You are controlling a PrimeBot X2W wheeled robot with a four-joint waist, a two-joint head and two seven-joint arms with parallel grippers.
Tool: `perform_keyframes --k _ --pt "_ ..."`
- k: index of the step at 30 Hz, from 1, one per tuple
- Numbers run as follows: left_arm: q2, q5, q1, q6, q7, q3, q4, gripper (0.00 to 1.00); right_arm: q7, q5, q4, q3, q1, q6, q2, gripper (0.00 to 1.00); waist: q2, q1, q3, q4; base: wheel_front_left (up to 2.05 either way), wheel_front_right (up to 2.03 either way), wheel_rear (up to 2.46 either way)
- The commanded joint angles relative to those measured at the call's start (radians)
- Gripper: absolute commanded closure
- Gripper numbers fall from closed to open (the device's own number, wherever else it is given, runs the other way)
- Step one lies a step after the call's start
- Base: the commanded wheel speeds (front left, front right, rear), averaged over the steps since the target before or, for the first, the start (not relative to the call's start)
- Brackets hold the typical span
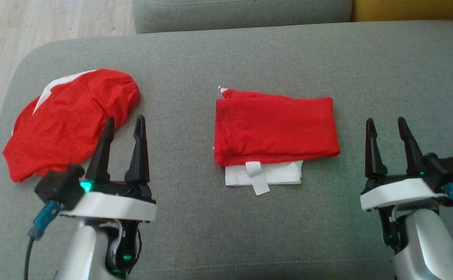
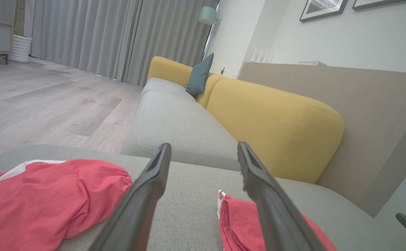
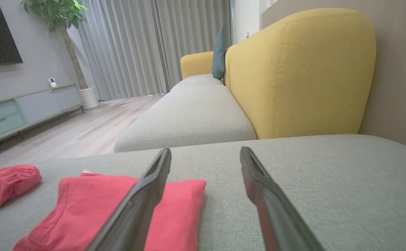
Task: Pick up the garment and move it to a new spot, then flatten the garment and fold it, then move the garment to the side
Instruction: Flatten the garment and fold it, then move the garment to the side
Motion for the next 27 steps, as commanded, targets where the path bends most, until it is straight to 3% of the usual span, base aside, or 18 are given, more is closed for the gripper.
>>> perform_keyframes --k 1,13,20,27 --pt "0.013 0.014 -0.02 -0.001 -0.005 0.029 -0.03 0.0 0.001 0.02 -0.056 0.027 -0.02 0.007 0.006 0.0 0.0 0.0 -0.002 -0.003 0.0 0.0 0.0" --pt "0.013 0.011 -0.038 -0.013 -0.005 0.013 -0.021 0.0 0.06 0.061 -0.084 0.028 -0.02 0.007 0.007 0.0 0.0 0.0 0.032 0.021 0.0 0.0 0.0" --pt "0.013 0.014 -0.062 -0.025 -0.005 0.001 -0.01 0.0 0.125 0.157 0.082 0.023 -0.096 0.007 0.007 0.0 0.0 0.0 0.093 0.061 0.0 0.0 0.0" --pt "0.013 0.019 -0.091 -0.035 -0.005 0.001 0.002 0.0 0.104 0.218 0.29 0.042 -0.213 0.007 0.007 0.0 0.0 0.0 0.14 0.097 0.0 0.0 0.0"
